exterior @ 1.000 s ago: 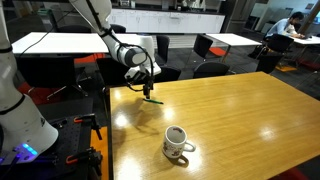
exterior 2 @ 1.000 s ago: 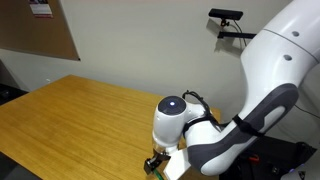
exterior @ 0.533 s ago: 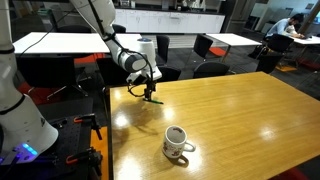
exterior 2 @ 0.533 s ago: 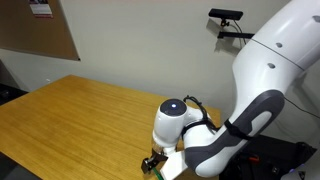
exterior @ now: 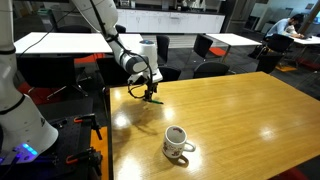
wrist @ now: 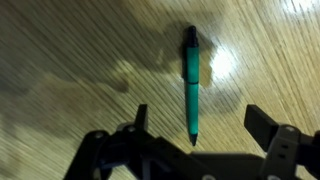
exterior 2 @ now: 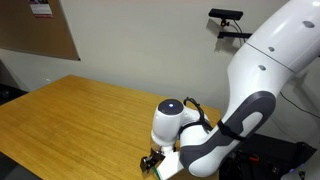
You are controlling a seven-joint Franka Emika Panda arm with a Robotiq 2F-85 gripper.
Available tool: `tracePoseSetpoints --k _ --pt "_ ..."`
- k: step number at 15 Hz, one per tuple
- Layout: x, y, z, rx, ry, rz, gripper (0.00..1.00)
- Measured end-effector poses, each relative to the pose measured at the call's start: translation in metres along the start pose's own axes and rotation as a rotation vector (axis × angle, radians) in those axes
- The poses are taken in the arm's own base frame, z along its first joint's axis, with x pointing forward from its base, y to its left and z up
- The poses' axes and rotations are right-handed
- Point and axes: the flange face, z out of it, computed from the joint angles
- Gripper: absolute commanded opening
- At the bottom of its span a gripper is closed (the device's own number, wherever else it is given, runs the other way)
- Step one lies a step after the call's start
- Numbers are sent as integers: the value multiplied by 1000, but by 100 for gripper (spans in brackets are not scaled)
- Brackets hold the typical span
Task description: Pick up the pen and put it in the cup
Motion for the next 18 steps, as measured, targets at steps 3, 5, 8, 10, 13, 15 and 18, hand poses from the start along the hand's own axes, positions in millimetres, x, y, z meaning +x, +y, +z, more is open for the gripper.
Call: tracePoseSetpoints --k 3,5,8,10,13,15,18 --pt "3 -1 3 3 -4 16 94" --pt "3 -2 7 2 -9 24 95" --pt "4 -4 16 -4 -16 26 86" --pt "3 -6 22 -8 -20 25 65" --pt "3 -9 29 -12 -24 20 41" --pt "3 -12 32 -13 -25 17 26" --pt "5 -10 31 -21 -23 20 4"
